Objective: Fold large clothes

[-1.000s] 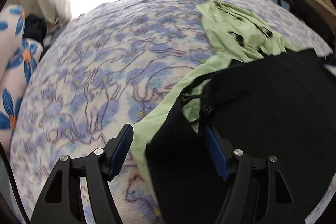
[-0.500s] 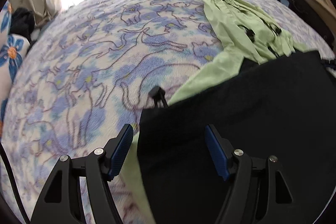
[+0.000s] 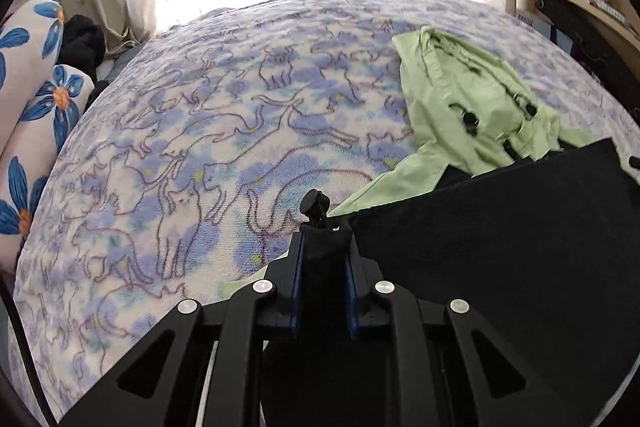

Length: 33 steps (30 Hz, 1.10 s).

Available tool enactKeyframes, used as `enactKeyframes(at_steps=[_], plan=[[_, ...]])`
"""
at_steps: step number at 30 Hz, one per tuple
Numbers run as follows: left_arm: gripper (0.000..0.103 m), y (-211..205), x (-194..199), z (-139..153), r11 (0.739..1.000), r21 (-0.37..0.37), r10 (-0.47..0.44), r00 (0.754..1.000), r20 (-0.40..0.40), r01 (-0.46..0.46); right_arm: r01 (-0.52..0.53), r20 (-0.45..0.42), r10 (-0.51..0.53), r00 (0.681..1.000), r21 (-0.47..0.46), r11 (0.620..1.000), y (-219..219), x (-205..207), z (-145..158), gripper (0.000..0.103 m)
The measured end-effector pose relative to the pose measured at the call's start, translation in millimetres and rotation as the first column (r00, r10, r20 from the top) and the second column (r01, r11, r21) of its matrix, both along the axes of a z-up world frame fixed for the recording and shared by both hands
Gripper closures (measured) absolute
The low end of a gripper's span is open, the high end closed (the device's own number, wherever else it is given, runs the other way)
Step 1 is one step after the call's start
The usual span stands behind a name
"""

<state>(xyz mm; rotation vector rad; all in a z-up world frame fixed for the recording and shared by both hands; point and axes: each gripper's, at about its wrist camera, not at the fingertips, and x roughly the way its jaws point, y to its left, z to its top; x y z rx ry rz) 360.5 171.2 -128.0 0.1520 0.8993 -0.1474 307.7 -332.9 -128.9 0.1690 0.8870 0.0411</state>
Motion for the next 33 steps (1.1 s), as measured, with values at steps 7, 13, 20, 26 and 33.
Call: enactKeyframes(at_steps=[7, 13, 20, 26, 33], plan=[[0.088, 1.8, -5.9, 7.3, 1.0, 0.015, 0.021, 1.0, -0.012, -0.021, 0.12, -0.098, -0.112, 0.989, 0.085, 0.989, -38.3, 29.2, -5.8, 0.087], [0.088, 6.6, -22.7, 25.6, 0.999, -0.03, 0.039, 0.998, 0.04, -0.038, 0.09, -0.201, -0.046, 0.979, 0.216, 0.972, -63.9, 44.2, -33.2, 0.071], [0.088, 8.1, -27.2, 29.2, 0.997, -0.025, 0.068, 0.997, 0.038, -0.067, 0.023, -0.178, 0.038, 0.983, 0.327, 0.945, -55.6, 58.6, -40.2, 0.077], [0.088, 6.0, -20.1, 39.6, 0.995, -0.025, 0.102, 0.993, 0.059, -0.101, -0.033, -0.052, 0.045, 0.998, 0.205, 0.978, -33.1, 36.7, -0.4, 0.094], [0.088, -10.8, 10.7, 38.8, 0.995, 0.01, 0.095, 0.992, 0.08, -0.097, 0.054, 0.109, -0.075, 0.991, 0.187, 0.981, -39.9, 9.3, 51.5, 0.094]])
